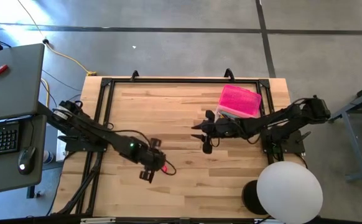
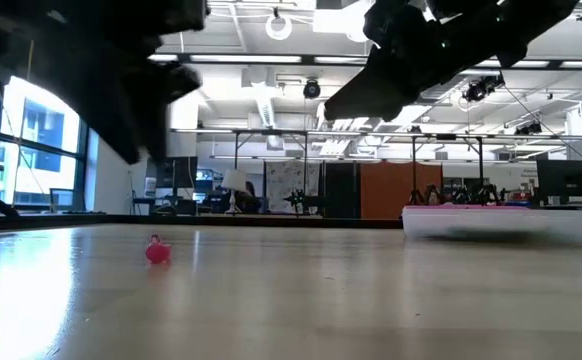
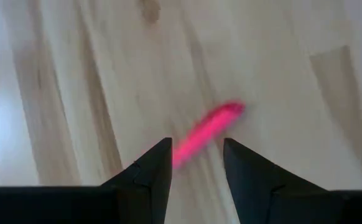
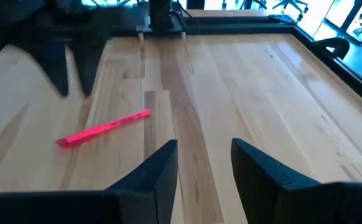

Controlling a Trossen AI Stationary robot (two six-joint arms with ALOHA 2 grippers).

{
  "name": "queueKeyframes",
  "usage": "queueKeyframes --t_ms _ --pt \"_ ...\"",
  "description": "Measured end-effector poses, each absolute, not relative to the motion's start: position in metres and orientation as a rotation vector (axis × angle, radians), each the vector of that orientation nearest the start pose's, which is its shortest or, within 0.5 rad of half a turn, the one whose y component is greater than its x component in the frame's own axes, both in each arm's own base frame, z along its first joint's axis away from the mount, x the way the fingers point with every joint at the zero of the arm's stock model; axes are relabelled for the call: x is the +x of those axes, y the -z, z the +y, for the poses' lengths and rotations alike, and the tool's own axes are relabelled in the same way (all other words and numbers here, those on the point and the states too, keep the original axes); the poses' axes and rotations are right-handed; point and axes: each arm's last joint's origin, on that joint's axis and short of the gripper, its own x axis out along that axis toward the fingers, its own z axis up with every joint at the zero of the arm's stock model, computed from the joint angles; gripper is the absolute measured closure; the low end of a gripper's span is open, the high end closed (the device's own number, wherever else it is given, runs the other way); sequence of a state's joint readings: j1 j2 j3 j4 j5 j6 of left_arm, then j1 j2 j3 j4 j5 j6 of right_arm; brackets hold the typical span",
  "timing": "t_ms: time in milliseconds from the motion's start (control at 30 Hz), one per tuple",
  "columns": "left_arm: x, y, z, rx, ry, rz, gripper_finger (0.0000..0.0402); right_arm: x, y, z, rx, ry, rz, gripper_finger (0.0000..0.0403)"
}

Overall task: Pick & place school supplies into a supply box
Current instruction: Put the pink pen into the pink supply box

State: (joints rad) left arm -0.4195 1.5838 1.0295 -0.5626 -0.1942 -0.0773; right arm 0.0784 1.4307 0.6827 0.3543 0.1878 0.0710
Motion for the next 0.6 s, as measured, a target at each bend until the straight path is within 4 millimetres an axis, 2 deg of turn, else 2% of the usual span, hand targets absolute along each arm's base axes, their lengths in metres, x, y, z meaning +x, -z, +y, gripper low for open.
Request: queueKeyframes --t_ms 133,200,333,467,600 --pt "0.283 -0.191 -0.119 0.588 0.304 1.032 0.0227 0.292 -0.205 0.018 0.031 0.124 0.393 0.0274" --pt "0.281 -0.182 -0.118 0.683 0.375 1.053 0.0227 0.291 -0.204 0.020 0.029 0.117 0.403 0.0274" --pt "0.279 -0.166 -0.119 0.751 0.496 1.089 0.0227 0.290 -0.202 0.024 0.020 0.106 0.426 0.0274" --pt "0.284 -0.155 -0.118 0.832 0.445 1.107 0.0227 0.290 -0.202 0.026 0.007 0.099 0.428 0.0274" --pt "0.291 -0.150 -0.112 0.792 0.436 1.098 0.0227 0.289 -0.201 0.026 0.003 0.098 0.437 0.0274"
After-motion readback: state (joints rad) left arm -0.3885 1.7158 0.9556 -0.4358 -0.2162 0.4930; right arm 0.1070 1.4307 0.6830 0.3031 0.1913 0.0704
